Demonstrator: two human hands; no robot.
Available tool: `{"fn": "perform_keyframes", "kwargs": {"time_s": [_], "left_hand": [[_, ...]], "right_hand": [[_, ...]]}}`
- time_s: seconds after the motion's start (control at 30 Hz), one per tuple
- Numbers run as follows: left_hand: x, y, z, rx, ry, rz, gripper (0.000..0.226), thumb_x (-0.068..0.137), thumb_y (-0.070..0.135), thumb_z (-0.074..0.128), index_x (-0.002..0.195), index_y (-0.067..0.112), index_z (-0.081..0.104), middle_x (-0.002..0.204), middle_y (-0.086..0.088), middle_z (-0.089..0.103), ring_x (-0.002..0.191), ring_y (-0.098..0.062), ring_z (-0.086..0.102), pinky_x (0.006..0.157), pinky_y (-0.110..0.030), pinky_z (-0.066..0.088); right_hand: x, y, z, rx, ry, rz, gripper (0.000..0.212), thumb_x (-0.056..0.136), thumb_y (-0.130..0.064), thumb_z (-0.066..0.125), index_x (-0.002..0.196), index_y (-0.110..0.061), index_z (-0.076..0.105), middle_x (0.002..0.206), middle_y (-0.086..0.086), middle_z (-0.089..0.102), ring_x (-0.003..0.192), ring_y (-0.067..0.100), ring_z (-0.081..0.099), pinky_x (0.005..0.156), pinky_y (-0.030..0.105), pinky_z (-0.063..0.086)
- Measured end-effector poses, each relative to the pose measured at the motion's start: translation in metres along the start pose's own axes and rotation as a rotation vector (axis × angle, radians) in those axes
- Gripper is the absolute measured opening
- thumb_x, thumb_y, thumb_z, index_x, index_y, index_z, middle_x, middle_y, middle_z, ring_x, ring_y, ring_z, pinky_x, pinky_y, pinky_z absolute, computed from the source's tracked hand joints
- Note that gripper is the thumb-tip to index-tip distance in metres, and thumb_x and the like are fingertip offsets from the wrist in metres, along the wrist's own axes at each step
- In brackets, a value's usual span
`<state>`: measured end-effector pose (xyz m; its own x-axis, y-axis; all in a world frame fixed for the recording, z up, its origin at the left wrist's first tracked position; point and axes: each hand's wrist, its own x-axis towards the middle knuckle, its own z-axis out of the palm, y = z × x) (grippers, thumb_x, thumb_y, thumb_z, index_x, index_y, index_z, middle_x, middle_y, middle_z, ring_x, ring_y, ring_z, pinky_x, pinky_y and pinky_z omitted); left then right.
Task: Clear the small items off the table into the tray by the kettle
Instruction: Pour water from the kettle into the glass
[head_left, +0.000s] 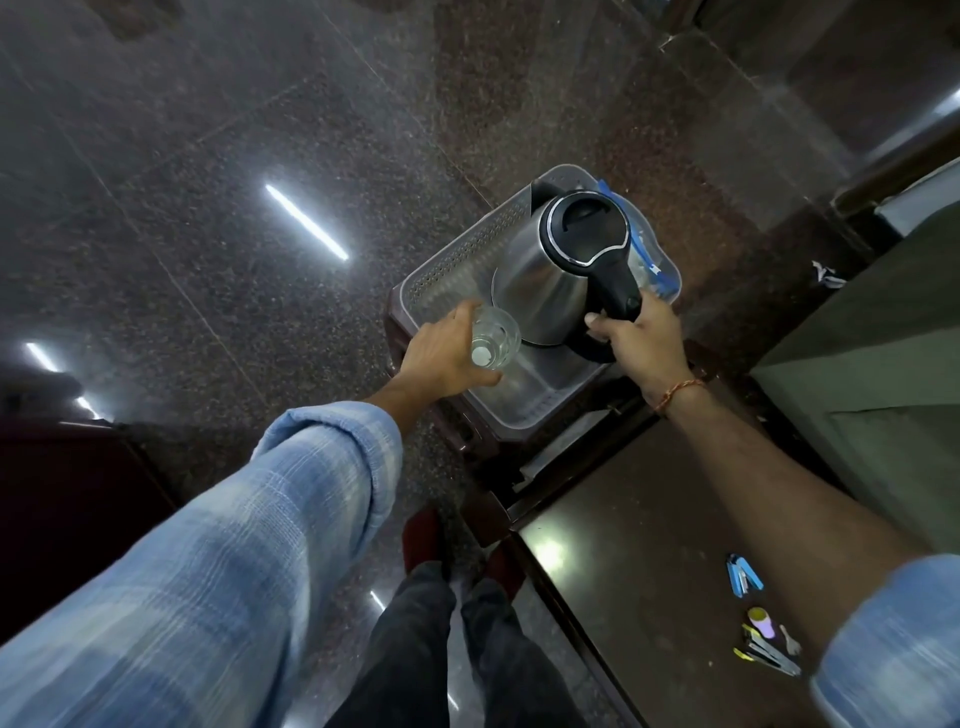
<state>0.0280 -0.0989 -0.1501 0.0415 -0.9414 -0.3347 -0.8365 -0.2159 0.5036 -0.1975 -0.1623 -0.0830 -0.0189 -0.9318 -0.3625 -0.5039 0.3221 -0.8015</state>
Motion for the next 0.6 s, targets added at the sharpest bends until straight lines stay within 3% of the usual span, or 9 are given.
{"fn": "perform_keyframes", "kwargs": {"time_s": [0.2, 0.33, 0.43, 0.6], "left_hand": [[-0.005, -0.001, -0.004, -0.137, 0.024, -0.013, 0.103, 0.056, 0.043, 0.088, 0.14, 0.017, 0.035, 0.129, -0.004, 0.061, 0.114, -0.026, 0.061, 0.091, -0.035, 0.049], [-0.013, 0.001, -0.009, -0.308, 0.104, -0.053, 0.098, 0.053, 0.039, 0.089, 0.135, 0.018, 0.04, 0.119, 0.0, 0.065, 0.107, -0.019, 0.063, 0.09, -0.035, 0.053], [-0.021, 0.005, -0.017, -0.409, 0.176, -0.058, 0.095, 0.051, 0.039, 0.089, 0.132, 0.019, 0.043, 0.115, 0.004, 0.065, 0.103, -0.014, 0.064, 0.087, -0.026, 0.052], [-0.038, 0.017, -0.038, -0.523, 0.278, -0.065, 0.095, 0.05, 0.044, 0.091, 0.13, 0.025, 0.045, 0.114, 0.015, 0.058, 0.103, -0.005, 0.06, 0.089, -0.022, 0.054]], "right_hand": [[-0.005, -0.005, -0.004, 0.085, -0.029, 0.0, 0.019, 0.07, -0.018, 0.076, 0.076, -0.031, 0.063, 0.086, -0.001, 0.072, 0.09, 0.021, 0.07, 0.08, 0.034, 0.055], [-0.017, -0.007, -0.011, 0.073, -0.035, -0.025, 0.021, 0.074, -0.016, 0.076, 0.089, -0.026, 0.066, 0.087, -0.006, 0.07, 0.087, 0.011, 0.067, 0.074, 0.025, 0.051], [-0.029, -0.012, -0.021, 0.05, -0.04, -0.063, 0.025, 0.075, -0.014, 0.076, 0.099, -0.02, 0.068, 0.089, -0.006, 0.071, 0.087, 0.008, 0.066, 0.074, 0.022, 0.051], [-0.048, -0.032, -0.056, 0.024, -0.035, -0.161, 0.023, 0.073, -0.011, 0.078, 0.081, -0.029, 0.066, 0.074, -0.013, 0.067, 0.068, -0.008, 0.061, 0.062, 0.007, 0.045]]}}
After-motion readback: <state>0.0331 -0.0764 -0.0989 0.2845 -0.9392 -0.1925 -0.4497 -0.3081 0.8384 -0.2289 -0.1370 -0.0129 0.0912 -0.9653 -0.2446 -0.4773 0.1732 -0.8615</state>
